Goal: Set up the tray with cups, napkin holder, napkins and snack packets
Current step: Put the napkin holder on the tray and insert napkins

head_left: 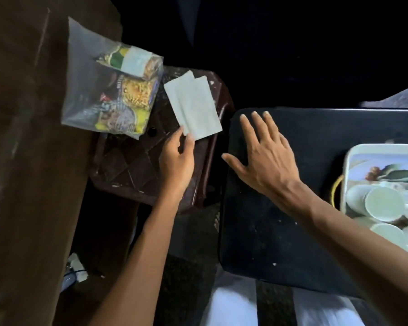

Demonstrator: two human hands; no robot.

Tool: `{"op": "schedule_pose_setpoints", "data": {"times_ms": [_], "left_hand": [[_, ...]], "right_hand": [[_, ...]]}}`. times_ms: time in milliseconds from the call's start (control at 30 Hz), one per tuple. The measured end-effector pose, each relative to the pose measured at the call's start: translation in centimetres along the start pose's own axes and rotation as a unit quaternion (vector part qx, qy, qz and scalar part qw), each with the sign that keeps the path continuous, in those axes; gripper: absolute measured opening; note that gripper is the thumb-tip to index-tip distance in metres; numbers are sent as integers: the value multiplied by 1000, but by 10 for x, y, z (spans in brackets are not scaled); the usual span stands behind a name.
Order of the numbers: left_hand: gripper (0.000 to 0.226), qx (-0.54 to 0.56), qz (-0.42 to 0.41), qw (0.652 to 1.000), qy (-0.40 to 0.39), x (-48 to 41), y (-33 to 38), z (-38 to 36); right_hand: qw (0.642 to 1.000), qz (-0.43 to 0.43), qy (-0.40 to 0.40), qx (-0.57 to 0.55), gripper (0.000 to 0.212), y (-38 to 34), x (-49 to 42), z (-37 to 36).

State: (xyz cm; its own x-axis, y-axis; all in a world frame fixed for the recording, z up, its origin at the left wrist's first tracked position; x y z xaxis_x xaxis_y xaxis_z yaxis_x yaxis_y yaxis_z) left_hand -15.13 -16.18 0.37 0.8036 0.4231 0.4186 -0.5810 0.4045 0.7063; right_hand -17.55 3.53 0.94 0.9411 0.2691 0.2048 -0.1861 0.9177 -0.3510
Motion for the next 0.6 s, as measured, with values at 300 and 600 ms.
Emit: {"op": "schedule_pose_setpoints", "data": {"times_ms": [300,600], "left_hand": [[42,197,128,971,41,-53,-1,11],[53,169,138,975,35,-72,9,2]], "right_hand": [[999,-32,-23,6,74,-50,-62,-29],[999,-48,-19,11,58,-48,-65,-33]]}}
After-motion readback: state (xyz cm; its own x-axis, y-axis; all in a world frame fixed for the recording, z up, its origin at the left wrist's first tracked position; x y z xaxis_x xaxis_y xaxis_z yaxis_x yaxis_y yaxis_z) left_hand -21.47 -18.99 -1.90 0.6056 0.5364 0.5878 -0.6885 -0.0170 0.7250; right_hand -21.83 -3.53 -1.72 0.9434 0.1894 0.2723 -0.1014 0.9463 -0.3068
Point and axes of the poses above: each hand's wrist, its own x-axis away from the middle knuckle, its own z-axis out of the back of the hand, y = z × x, the point moved 5 cm from there along -x, towards the middle knuckle
